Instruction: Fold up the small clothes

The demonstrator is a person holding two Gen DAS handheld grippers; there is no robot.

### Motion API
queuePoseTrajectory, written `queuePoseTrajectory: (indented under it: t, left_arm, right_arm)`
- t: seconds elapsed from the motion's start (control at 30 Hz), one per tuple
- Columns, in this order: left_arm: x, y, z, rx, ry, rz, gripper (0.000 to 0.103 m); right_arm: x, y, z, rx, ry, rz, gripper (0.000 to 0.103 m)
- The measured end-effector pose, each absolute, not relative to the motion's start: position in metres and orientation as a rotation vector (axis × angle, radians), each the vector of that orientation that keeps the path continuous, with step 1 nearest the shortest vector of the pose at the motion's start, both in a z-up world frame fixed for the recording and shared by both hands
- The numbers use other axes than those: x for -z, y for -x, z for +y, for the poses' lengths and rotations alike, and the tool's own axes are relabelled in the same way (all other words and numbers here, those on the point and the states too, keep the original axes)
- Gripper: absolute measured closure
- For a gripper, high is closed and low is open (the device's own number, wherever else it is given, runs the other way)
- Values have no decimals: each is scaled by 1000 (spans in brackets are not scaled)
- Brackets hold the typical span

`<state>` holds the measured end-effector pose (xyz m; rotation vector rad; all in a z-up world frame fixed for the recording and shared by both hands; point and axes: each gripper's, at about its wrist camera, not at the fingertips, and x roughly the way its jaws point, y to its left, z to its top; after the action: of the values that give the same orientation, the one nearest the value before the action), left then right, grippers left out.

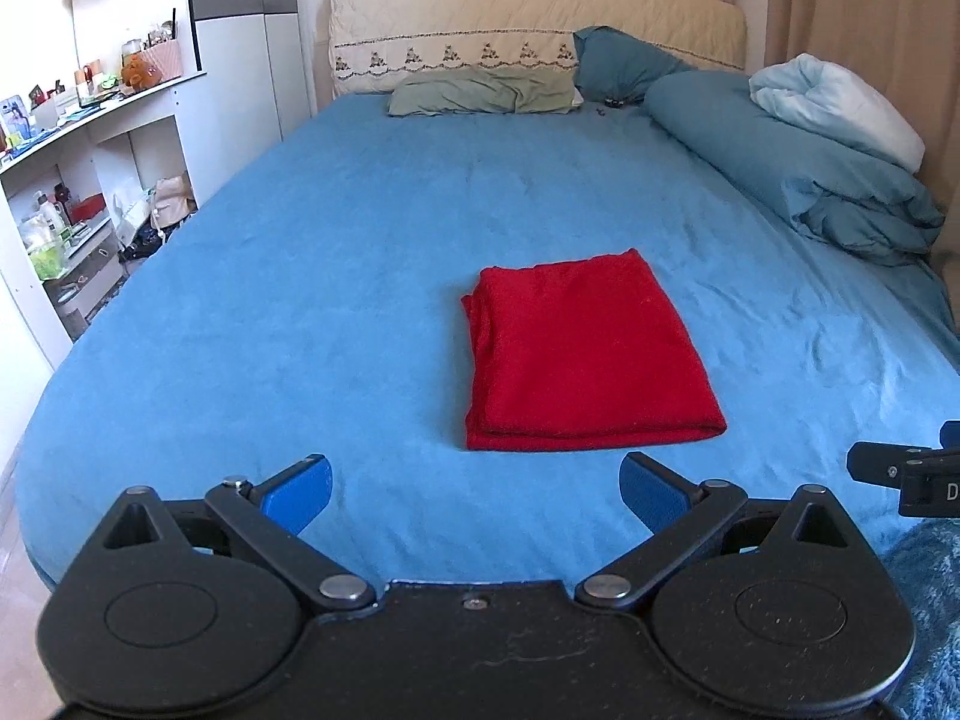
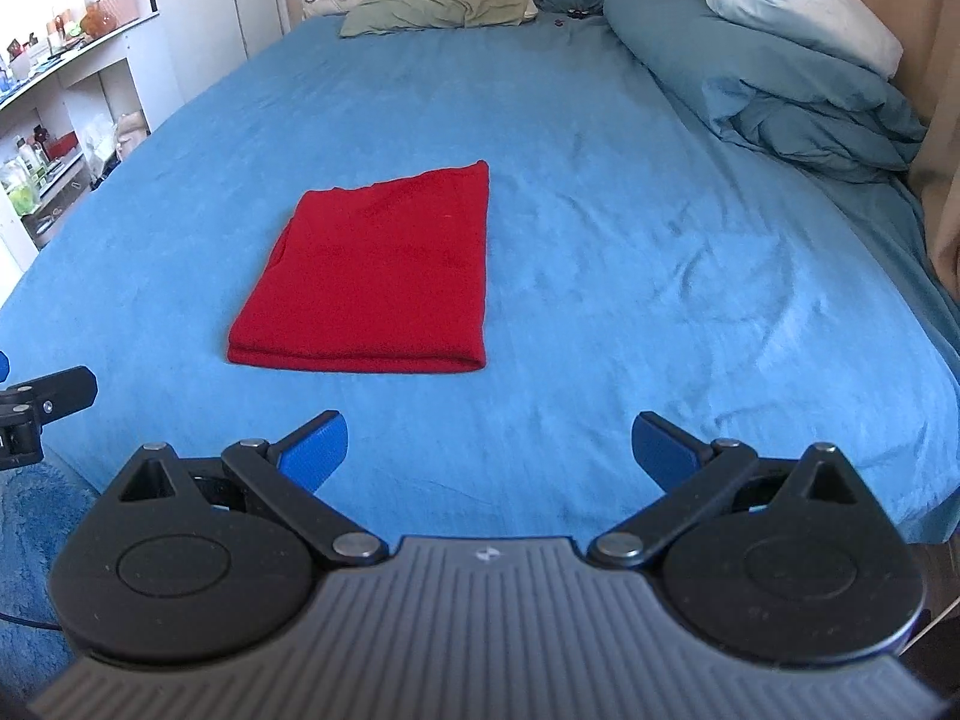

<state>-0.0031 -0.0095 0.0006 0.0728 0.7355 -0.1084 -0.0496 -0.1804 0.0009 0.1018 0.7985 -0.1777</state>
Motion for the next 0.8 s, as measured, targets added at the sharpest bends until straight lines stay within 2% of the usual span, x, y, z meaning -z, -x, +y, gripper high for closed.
queuePoseTrajectory:
  t: [0.8]
  left_arm:
    - [-5, 9, -12, 108, -87, 709, 0]
  right_arm:
    - [-4, 54, -175, 187, -95, 789, 0]
